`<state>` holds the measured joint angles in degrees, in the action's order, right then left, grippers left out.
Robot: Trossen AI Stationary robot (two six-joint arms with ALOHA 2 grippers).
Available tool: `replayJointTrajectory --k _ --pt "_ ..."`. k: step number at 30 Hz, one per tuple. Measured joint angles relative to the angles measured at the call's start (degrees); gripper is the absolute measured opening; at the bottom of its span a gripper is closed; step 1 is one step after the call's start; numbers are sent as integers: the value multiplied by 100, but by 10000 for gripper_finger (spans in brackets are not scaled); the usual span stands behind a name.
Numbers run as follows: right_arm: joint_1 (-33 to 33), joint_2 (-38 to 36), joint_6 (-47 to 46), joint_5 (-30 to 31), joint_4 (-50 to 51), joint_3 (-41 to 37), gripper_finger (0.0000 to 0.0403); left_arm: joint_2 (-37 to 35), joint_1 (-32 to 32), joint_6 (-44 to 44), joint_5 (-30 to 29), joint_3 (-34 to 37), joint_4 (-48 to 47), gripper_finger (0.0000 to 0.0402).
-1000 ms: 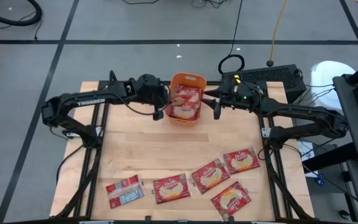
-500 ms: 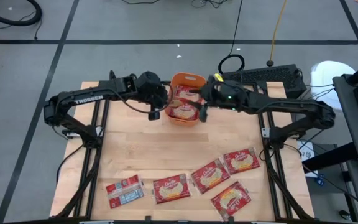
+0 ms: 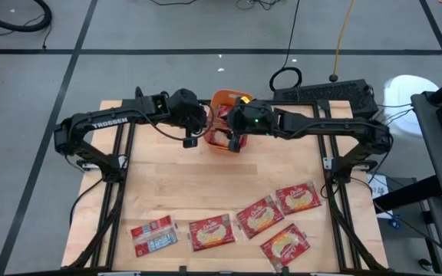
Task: Sort popcorn bags into baskets
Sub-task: Put the red popcorn bag into the orange bin
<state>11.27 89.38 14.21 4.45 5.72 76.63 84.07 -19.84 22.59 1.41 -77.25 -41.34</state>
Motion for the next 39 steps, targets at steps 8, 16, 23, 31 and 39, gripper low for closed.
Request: replayJointTrajectory --k 8,16,23,31,39 --pt "34 -13 21 10 62 -5 14 0 22 -73 -2 0 90 30" --pt "196 -6 -669 -5 366 -14 11 -24 234 -630 -978 2 289 169" --pt "268 -35 -1375 -2 -206 -490 9 -474 203 -1487 -1534 2 262 280" --pt "289 -710 -2346 551 -3664 -2558 8 -1526 321 -1672 -1491 1305 1761 264" --pt "14 -533 -3144 2087 -6735 -4113 8 -2100 554 -1756 -1493 3378 4696 226"
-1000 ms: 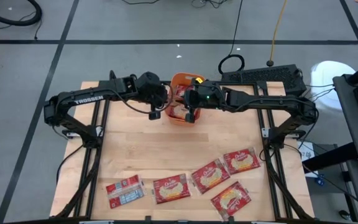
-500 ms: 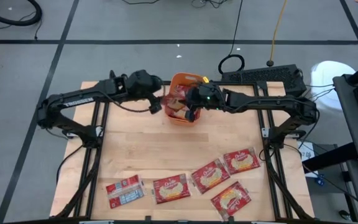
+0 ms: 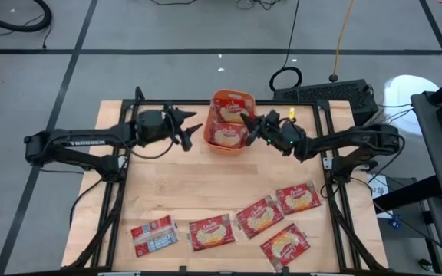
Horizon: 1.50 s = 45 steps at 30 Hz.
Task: Sort popcorn bags into baskets
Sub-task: Put the red popcorn bag into the orange bin
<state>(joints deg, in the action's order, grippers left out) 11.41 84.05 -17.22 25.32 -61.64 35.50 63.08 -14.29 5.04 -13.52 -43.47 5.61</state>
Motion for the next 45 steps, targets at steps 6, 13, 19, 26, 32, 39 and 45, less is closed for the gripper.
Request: replayJointTrajectory --k 6,13,19,26,32,39,45 --pt "-101 542 -439 326 -95 67 8 114 141 322 -10 799 1184 228" --pt "-102 979 -1085 426 -691 58 8 106 479 496 -25 1286 1165 230" --pt "-102 1287 -1946 620 -800 62 8 115 924 496 -623 1698 1171 230" --pt "-111 1366 -2211 768 -662 64 8 775 924 192 -656 1796 1676 230" --pt "-211 1370 -2760 789 -365 64 9 1453 808 202 -418 1804 2191 230" --pt "-297 1370 -3600 997 -77 64 24 2105 790 138 65 1804 3165 230" --pt "-371 1368 -3955 1128 316 64 64 2259 790 -25 68 1787 3236 230"
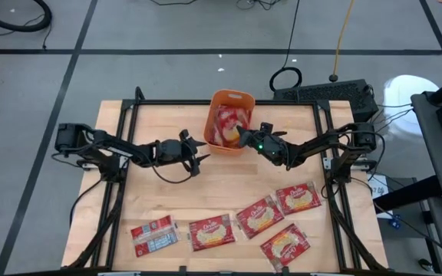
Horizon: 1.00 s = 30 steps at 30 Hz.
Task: Sort popcorn bags into baskets
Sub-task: Put the red popcorn bag into the orange bin
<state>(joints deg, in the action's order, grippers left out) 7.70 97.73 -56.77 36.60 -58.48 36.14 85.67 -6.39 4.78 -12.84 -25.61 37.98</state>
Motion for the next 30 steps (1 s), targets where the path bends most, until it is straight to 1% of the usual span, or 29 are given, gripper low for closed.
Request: replayJointTrajectory --k 6,10,15,18,25,30 --pt "-102 -2 -257 -46 300 0 93 -2 0 -5 78 -3 26 230" --pt "-146 -2 -185 -78 600 0 105 -2 4 -67 79 -4 9 230" --pt "-146 -17 121 -432 867 0 107 -2 4 -162 79 -4 0 230" --pt "-143 -181 336 -646 1194 0 107 -2 9 -232 81 -5 0 230" --pt "-33 -975 842 -703 2640 0 107 -2 7 -217 81 -7 0 230" --pt "22 -1508 1245 -1251 3695 -2 107 -2 7 -258 81 -7 0 230"
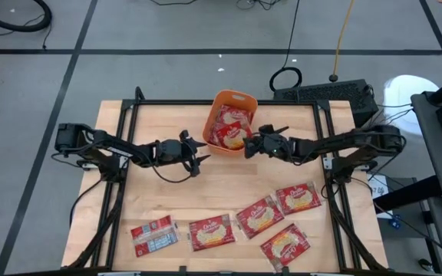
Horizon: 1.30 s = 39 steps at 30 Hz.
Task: Sort popcorn bags into baskets
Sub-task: Put the red popcorn bag into the orange bin
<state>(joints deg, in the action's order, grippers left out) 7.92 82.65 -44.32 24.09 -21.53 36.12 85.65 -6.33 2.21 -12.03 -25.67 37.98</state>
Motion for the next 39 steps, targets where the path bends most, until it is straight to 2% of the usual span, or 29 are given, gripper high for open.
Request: replayJointTrajectory --k 10,14,19,22,25,29,32,35,39 --pt "91 -1296 546 -914 2567 -2 107 -2 2 -387 -2 -2 0 230" --pt "252 -1924 918 -1235 3095 -2 107 -2 2 -432 -11 -2 2 230" --pt "639 -2276 1727 -1236 2580 -1 107 -2 7 -442 -121 -2 1 230" --pt "1051 -2133 2196 -1607 2231 0 103 -2 7 -442 -133 -2 2 230" --pt "1381 -1886 3433 -2332 1994 -2 92 -2 7 -441 -139 -2 1 230" --pt "1502 -1577 5151 -2592 1770 -2 87 -2 57 -426 -171 -2 -2 230" --pt "1490 -1439 5762 -2592 1654 -2 106 -7 129 -379 -340 -2 -6 230" --pt "1472 -1396 6274 -2740 1610 -41 141 -7 160 -340 -609 -2 -50 230" --pt "1397 -1400 7303 -2732 1090 -452 183 -7 117 -289 -655 -2 -50 230"
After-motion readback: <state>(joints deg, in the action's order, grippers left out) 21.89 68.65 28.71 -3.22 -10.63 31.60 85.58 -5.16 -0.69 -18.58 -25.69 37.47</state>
